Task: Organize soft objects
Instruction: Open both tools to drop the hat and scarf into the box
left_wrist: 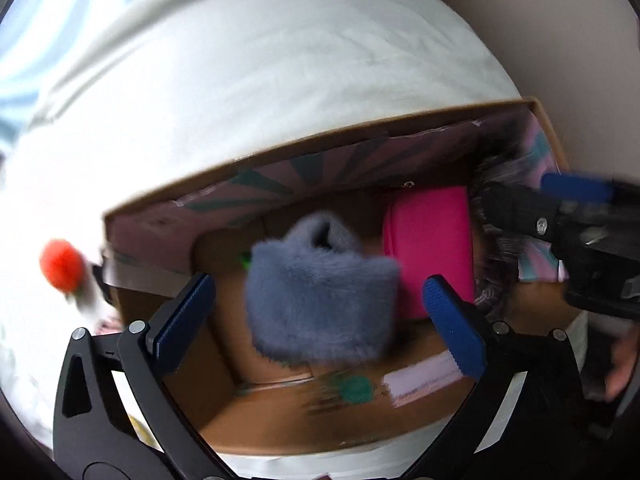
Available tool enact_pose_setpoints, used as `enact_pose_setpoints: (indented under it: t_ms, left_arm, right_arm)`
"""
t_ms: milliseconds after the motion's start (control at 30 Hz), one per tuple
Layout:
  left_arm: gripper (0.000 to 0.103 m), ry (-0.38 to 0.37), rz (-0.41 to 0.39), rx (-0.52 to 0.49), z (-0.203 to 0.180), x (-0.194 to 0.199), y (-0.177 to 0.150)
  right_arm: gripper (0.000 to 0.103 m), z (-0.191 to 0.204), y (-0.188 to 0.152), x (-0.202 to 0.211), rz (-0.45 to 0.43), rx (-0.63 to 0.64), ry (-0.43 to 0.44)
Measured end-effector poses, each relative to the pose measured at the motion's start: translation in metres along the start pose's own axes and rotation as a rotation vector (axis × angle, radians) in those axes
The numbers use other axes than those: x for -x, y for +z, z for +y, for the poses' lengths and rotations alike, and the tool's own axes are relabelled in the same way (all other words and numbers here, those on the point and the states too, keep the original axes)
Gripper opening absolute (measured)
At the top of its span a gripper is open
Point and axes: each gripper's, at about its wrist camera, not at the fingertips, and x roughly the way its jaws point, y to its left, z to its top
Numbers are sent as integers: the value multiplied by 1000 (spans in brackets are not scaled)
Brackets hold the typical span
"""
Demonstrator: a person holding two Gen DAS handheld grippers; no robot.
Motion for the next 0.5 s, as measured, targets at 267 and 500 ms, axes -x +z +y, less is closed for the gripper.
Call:
enact_pose_setpoints:
  t_ms: [267,500]
  left_arm:
    - [103,-81,-9,39,12,18,-13]
    - [102,-79,-80,54,28,57,-27]
  right_arm:
    - [103,15,-5,9,-17,-12,-1]
    - [103,30,-17,35,-72,11,1]
